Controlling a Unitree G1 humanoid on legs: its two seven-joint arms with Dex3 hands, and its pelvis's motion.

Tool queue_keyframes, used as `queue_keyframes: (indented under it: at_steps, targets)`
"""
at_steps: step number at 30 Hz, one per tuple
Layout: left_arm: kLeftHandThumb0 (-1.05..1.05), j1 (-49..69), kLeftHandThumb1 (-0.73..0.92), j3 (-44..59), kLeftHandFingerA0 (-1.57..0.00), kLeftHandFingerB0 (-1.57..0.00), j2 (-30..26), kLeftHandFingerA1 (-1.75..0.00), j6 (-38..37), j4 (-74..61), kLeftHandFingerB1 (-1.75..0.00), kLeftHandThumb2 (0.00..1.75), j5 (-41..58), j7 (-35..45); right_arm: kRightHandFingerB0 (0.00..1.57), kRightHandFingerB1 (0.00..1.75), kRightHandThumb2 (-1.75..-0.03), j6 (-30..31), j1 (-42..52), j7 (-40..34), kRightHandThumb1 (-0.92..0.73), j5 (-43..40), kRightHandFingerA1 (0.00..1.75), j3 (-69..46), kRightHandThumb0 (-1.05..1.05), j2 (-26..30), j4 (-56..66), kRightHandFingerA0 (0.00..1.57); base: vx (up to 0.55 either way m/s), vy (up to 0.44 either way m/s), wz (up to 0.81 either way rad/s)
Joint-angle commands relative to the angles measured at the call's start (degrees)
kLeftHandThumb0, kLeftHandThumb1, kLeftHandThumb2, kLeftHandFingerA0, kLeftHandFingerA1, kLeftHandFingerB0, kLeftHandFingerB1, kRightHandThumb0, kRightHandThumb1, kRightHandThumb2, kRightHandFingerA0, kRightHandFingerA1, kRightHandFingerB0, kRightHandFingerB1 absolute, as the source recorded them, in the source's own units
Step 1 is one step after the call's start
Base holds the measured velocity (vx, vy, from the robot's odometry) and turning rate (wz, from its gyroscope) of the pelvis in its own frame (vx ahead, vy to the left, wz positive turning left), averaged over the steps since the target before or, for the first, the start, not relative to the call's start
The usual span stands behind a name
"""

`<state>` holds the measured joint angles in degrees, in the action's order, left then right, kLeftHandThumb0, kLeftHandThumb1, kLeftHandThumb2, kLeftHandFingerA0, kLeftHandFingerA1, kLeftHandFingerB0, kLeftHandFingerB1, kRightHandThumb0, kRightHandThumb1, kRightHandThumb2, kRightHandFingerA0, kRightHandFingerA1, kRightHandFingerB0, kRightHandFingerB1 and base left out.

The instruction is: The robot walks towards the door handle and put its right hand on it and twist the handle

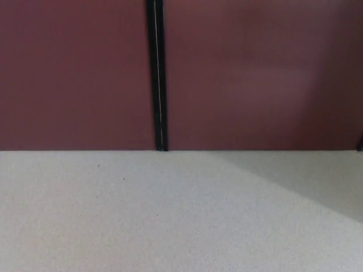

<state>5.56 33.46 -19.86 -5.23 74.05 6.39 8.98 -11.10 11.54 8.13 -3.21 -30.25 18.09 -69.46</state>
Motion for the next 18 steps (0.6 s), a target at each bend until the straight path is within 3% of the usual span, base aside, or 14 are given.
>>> queue_keyframes:
  at_steps: [1, 16, 18]
  targets:
    - [-0.07, -0.1, 0.48, 0.5, -0.26, -0.24, -0.7, -0.92, -2.1, 1.0, -0.67, 0.92, 3.0, 2.8, 0.47, 0.39, -0.55, -4.2, -0.3, 1.3, -0.54, -3.1, 0.52, -0.4, -0.15, 0.6, -1.5, 0.67, 0.00, 0.000, 0.00]
    - [-0.06, 0.4, 0.47, -1.2, -0.25, -0.23, -1.3, -0.95, -2.7, 1.2, -0.67, 0.91, 3.4, 3.2, 0.47, 0.39, -0.55, -5.4, -0.6, -0.9, -0.54, -3.2, 0.52, 2.6, -0.18, 1.0, -2.7, 0.69, 0.00, 0.000, 0.00]
    - [-0.08, 0.6, 0.48, -2.1, -0.29, -0.21, -1.9, -0.91, -3.7, 1.3, -0.62, 0.90, 2.4, 1.9, 0.48, 0.39, -0.55, -6.9, -0.2, -4.6, -0.53, -2.7, 0.52, 2.8, -0.21, 0.6, -2.3, 0.70, 0.00, 0.000, 0.00]
